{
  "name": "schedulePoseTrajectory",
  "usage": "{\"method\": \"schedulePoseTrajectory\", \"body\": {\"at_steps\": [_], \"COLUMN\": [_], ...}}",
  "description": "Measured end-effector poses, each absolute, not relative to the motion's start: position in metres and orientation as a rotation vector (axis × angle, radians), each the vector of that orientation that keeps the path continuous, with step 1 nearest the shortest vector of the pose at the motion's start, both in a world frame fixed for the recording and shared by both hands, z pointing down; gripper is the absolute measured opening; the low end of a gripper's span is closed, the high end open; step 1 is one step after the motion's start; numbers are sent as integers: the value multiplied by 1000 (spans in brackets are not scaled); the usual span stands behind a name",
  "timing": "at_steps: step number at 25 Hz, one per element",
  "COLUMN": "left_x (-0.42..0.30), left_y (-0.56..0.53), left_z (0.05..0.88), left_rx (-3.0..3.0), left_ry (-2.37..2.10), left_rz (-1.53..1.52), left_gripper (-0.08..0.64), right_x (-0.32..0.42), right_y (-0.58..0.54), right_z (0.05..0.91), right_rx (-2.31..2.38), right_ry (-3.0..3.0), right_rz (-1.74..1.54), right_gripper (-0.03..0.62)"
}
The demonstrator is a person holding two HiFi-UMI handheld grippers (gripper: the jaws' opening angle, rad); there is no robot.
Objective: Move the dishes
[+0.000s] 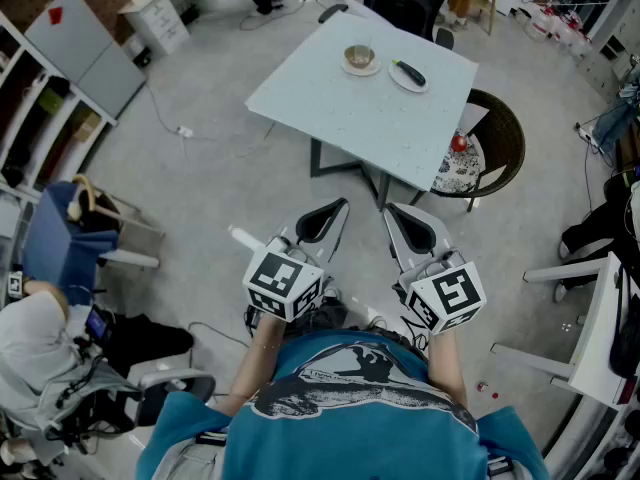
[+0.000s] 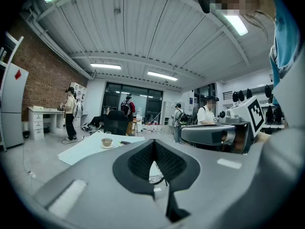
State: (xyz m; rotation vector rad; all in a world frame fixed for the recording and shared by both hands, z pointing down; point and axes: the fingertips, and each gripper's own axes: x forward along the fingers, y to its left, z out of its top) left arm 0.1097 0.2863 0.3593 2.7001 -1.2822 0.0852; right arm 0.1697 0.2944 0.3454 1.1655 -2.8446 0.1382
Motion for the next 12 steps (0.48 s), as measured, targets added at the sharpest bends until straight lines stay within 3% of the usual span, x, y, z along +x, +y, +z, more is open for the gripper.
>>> {"method": "schedulePoseTrajectory", "body": {"at_steps": [12], "left_x": [93], "left_y": [265], "left_z": [366], "left_rx": [2717], "left_ry": [-1226], "left_rz": [117], "left_gripper": [12], "right_x": [153], "right_y": [273], "right_z": [353], "right_rx": [1237], "right_ry": [-2817], "right_rz": [159], "right_gripper": [2]}}
